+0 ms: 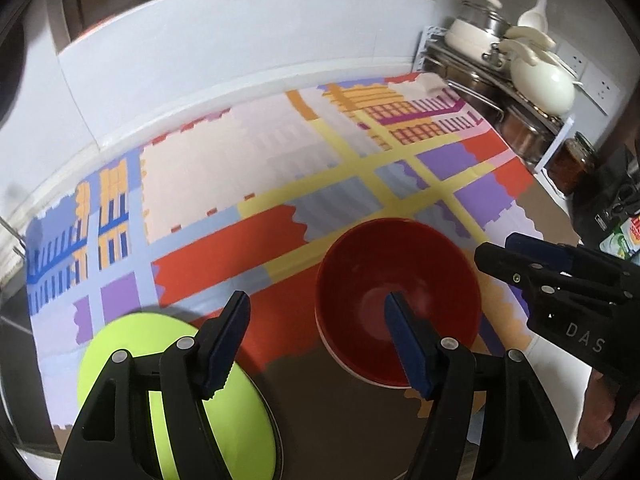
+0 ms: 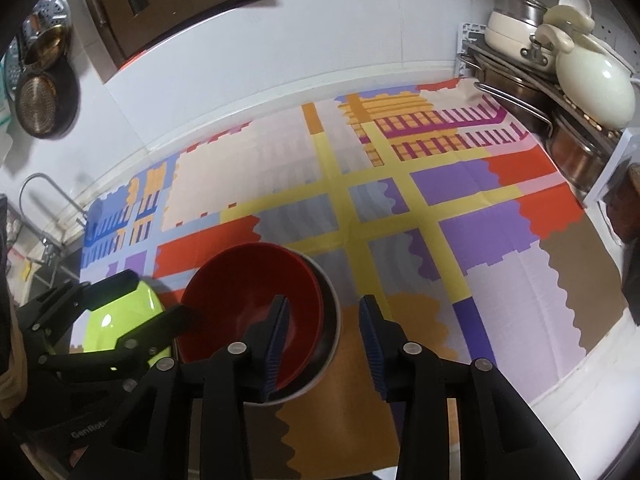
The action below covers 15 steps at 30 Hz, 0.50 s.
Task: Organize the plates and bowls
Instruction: 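Close both grippers on the rim of the nested bowl stack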
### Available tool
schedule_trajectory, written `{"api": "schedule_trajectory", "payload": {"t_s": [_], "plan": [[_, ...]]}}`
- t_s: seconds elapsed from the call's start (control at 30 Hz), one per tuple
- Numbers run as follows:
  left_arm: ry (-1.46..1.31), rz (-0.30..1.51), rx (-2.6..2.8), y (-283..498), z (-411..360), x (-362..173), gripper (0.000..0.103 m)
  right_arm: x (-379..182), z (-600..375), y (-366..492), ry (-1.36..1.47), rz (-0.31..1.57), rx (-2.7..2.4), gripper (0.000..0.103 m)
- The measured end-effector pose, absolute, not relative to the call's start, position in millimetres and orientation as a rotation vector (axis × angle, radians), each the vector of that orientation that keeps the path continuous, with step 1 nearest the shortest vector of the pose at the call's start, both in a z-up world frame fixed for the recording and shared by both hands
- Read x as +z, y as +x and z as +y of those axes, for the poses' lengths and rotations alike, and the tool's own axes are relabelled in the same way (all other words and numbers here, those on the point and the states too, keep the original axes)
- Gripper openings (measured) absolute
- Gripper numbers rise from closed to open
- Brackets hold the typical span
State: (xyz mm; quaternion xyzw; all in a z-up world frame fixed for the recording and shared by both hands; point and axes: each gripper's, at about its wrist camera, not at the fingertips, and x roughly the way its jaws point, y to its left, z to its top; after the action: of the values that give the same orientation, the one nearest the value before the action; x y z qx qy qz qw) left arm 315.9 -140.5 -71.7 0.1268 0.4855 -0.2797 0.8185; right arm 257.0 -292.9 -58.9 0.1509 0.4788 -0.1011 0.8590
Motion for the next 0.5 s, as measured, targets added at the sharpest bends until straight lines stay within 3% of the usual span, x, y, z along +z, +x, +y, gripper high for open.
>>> {"api": "schedule_trajectory", "payload": {"t_s": [0.27,0.5], "plan": [[0.284,1.1,-0.549,322.7,-139.9,-98.5,0.067,-83.4,-294.4,263.9,0.357,1.045,-0.222,0.041],[0.277,1.166,-0.548,325.9,-143.5,-115.4,0.059,-103.2,-297.1,266.4,0.401,1.097,-0.218,0.041]]}}
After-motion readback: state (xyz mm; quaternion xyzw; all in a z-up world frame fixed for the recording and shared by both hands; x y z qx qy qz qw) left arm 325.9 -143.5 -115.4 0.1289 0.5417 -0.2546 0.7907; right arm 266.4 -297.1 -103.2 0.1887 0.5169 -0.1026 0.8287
